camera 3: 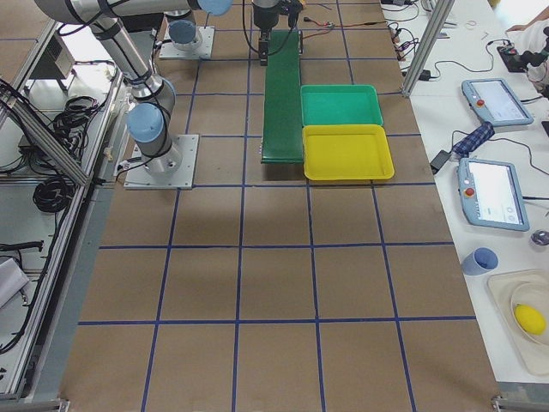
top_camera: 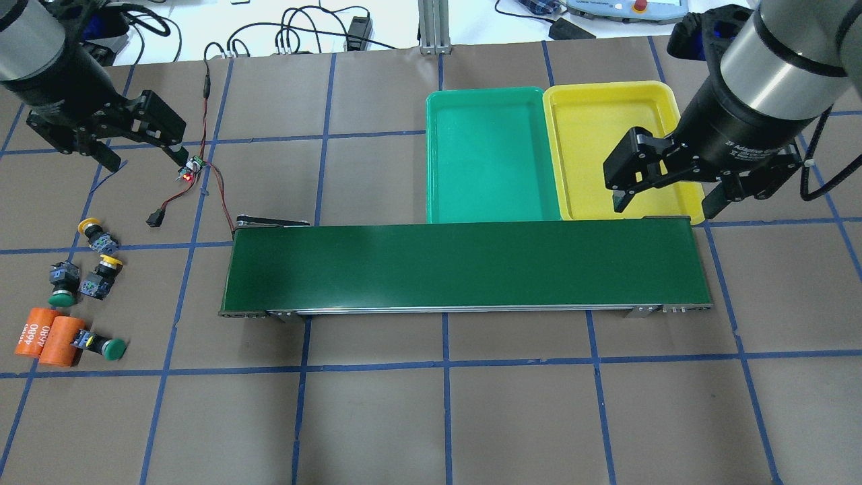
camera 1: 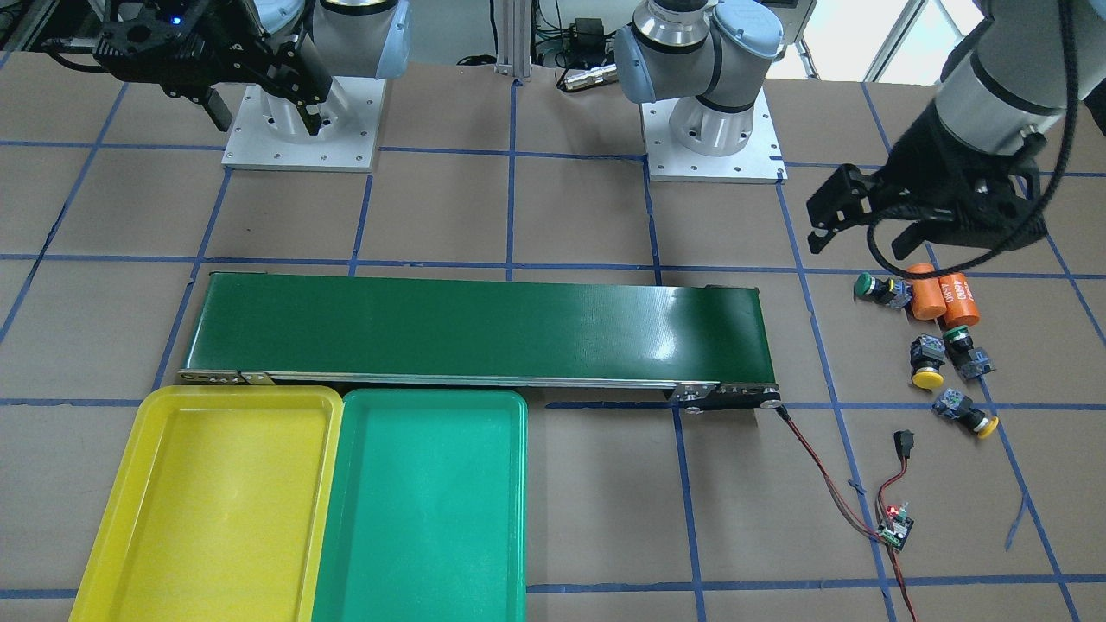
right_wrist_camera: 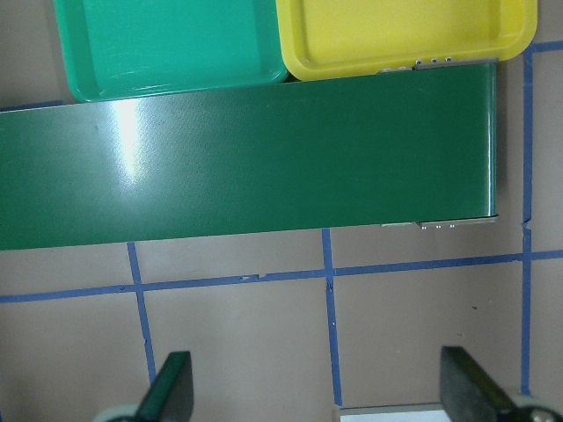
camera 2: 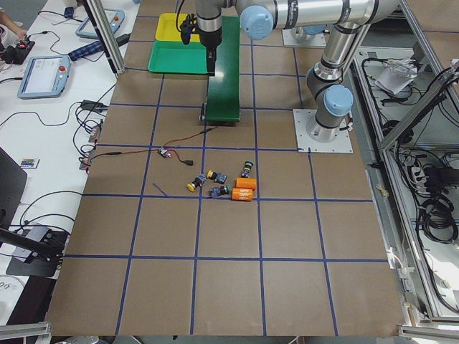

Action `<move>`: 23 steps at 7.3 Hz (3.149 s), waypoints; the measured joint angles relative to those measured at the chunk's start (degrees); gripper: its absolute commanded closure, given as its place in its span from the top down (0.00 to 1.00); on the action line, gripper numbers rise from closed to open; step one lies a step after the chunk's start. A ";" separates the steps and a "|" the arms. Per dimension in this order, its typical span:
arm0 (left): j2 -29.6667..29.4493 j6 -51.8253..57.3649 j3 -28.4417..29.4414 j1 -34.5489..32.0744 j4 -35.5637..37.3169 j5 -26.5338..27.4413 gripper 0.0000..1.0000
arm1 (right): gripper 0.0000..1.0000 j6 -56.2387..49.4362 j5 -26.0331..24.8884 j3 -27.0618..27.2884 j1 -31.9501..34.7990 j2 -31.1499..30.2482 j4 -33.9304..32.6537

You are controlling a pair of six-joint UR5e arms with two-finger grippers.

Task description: Sort buttons by color to trays

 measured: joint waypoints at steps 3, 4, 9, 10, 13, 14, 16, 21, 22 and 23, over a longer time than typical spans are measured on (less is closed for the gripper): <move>-2.38 18.38 -11.81 11.87 14.24 1.65 1.00 | 1.00 -0.21 -0.70 0.14 -0.04 0.17 -0.09; -3.43 23.87 -17.17 17.34 21.35 1.81 1.00 | 1.00 -0.38 -0.72 0.18 -0.05 0.33 -0.12; -8.02 54.55 -30.02 25.00 37.55 7.31 1.00 | 1.00 0.03 -0.59 0.52 -0.09 0.45 0.53; -8.51 57.75 -30.74 24.87 38.31 9.68 1.00 | 1.00 0.12 -0.64 0.54 -0.09 0.46 0.63; -9.26 56.06 -31.60 24.75 41.06 9.77 1.00 | 1.00 0.23 -0.67 0.59 -0.08 0.47 0.74; -9.36 55.86 -31.44 24.75 41.22 8.40 1.00 | 1.00 0.20 -0.71 0.94 -0.08 0.37 0.74; -9.07 53.40 -31.05 25.48 41.61 5.88 1.00 | 1.00 0.18 -0.82 2.99 -0.06 -0.43 0.35; -10.89 46.40 -24.84 36.36 40.81 2.88 1.00 | 1.00 0.17 -0.81 3.90 -0.09 -1.04 -0.12; -11.59 45.76 -24.52 37.82 40.50 2.52 1.00 | 1.00 0.18 -0.76 3.90 -0.10 -0.98 -0.15; -12.34 45.30 -24.38 38.81 40.01 2.29 1.00 | 1.00 0.18 -0.69 3.90 -0.09 -0.88 -0.19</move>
